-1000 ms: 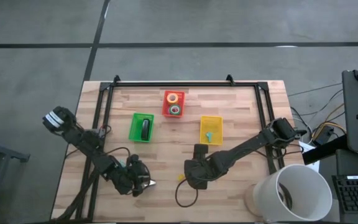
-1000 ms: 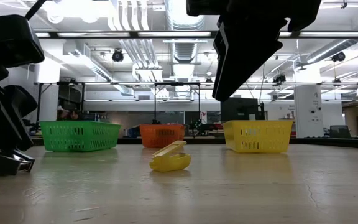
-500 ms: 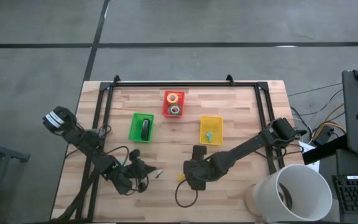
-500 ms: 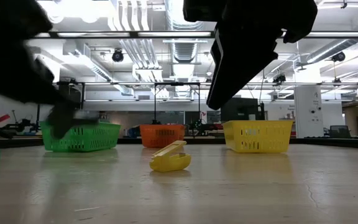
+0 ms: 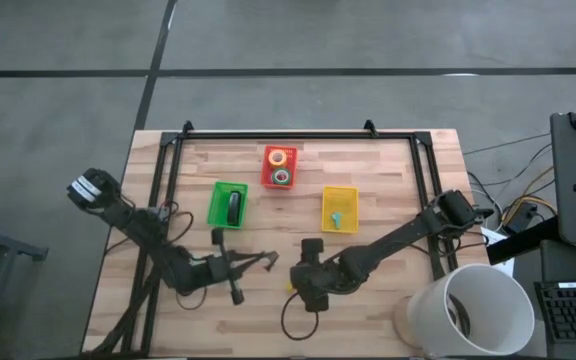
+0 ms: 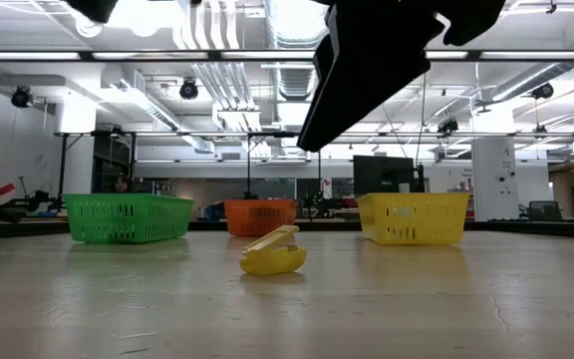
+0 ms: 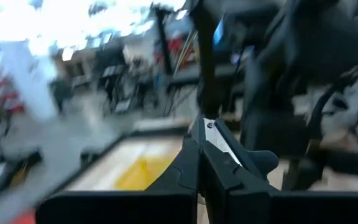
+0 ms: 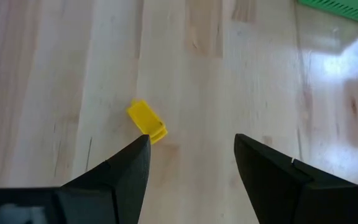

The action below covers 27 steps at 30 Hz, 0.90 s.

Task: Pick and place Stapler, Stapler remover, tape
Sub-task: Put the black staple remover into the yellow basket

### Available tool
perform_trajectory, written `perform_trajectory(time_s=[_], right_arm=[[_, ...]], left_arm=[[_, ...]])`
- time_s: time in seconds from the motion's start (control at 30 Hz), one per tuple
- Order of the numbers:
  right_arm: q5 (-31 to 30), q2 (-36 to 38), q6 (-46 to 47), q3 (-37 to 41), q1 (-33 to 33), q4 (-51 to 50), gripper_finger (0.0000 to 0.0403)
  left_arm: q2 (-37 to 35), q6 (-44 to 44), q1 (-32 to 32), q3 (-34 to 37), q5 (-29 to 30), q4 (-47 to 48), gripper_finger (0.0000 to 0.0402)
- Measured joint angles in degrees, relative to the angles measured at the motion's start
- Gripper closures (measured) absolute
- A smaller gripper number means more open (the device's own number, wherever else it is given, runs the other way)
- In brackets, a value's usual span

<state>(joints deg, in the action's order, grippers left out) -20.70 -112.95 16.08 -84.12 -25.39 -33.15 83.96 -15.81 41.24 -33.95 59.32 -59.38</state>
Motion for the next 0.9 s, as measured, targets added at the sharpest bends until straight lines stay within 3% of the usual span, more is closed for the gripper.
perform_trajectory(time_s=[0.13, 0.23, 0.43, 0.67, 0.9], right_arm=[[0.3, -0.2, -0.7, 0.0, 0.5, 0.0, 0.0179], [0.1, 0.0, -2.5, -0.1, 0.6, 0.1, 0.0186], [-0.3, 3.0, -5.9, -1.0, 0.5, 0.0, 0.0203], [-0.5, 12.7, -5.8, -0.8, 0.4, -2.4, 0.0221], [-0.2, 18.9, -7.4, 0.5, -0.4, 7.3, 0.0226]], left_arm=[[0.0, -11.6, -2.6, -0.6, -8.9, -10.9, 0.0398], [-0.7, -16.1, -5.6, -1.3, -17.2, -12.7, 0.0399], [-3.0, -21.2, -11.9, -3.0, -18.9, -12.4, 0.0396], [-5.7, -19.2, -13.7, -2.8, -28.0, -8.6, 0.0396], [-5.5, -17.5, -13.8, -2.9, -31.6, -6.2, 0.0398]])
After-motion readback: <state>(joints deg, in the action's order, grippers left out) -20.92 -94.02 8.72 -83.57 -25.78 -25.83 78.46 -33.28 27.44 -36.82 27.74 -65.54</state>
